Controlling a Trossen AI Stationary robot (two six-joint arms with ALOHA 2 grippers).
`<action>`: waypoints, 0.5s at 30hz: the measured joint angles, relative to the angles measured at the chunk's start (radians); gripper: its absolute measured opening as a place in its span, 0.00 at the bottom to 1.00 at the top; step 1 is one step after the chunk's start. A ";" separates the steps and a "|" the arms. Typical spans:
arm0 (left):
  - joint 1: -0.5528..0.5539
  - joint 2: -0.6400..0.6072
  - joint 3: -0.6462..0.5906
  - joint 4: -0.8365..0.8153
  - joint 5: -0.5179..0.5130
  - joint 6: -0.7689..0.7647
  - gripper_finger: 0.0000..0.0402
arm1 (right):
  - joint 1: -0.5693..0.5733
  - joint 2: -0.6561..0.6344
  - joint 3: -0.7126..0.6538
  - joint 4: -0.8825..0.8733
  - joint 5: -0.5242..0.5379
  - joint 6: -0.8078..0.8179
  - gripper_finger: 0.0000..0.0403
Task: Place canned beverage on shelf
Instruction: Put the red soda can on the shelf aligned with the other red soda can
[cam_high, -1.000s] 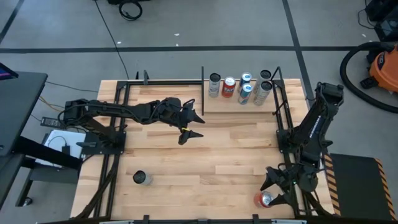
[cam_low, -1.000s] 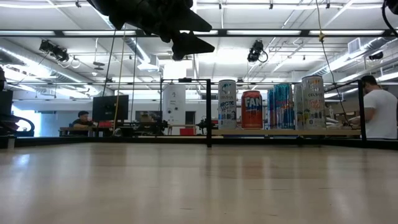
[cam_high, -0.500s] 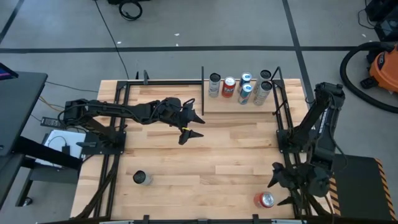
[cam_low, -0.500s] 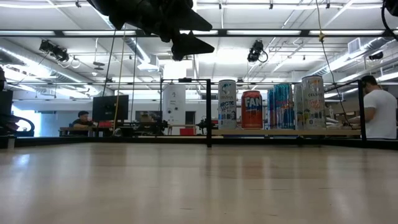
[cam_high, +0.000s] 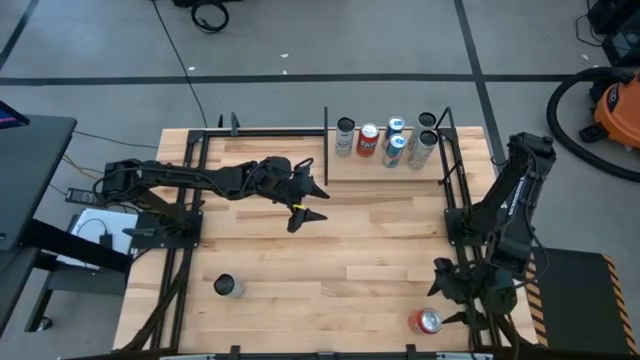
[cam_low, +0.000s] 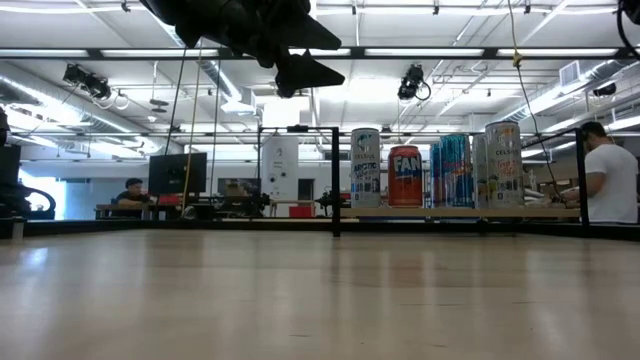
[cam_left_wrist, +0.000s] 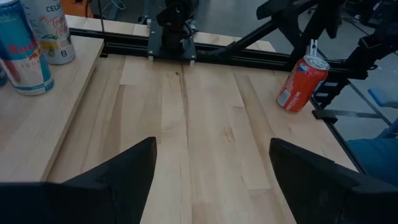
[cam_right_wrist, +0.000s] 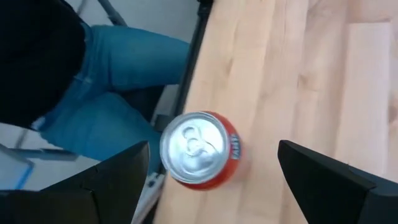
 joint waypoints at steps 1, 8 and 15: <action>0.000 0.000 0.000 0.000 0.000 0.000 0.78 | -0.005 0.000 0.000 0.011 -0.003 0.003 0.90; 0.000 0.000 0.000 0.000 0.000 0.002 0.78 | -0.015 0.067 0.000 0.161 -0.006 -0.003 0.90; 0.000 0.000 0.000 0.000 0.000 0.001 0.78 | -0.015 0.177 0.000 0.120 -0.058 0.017 0.90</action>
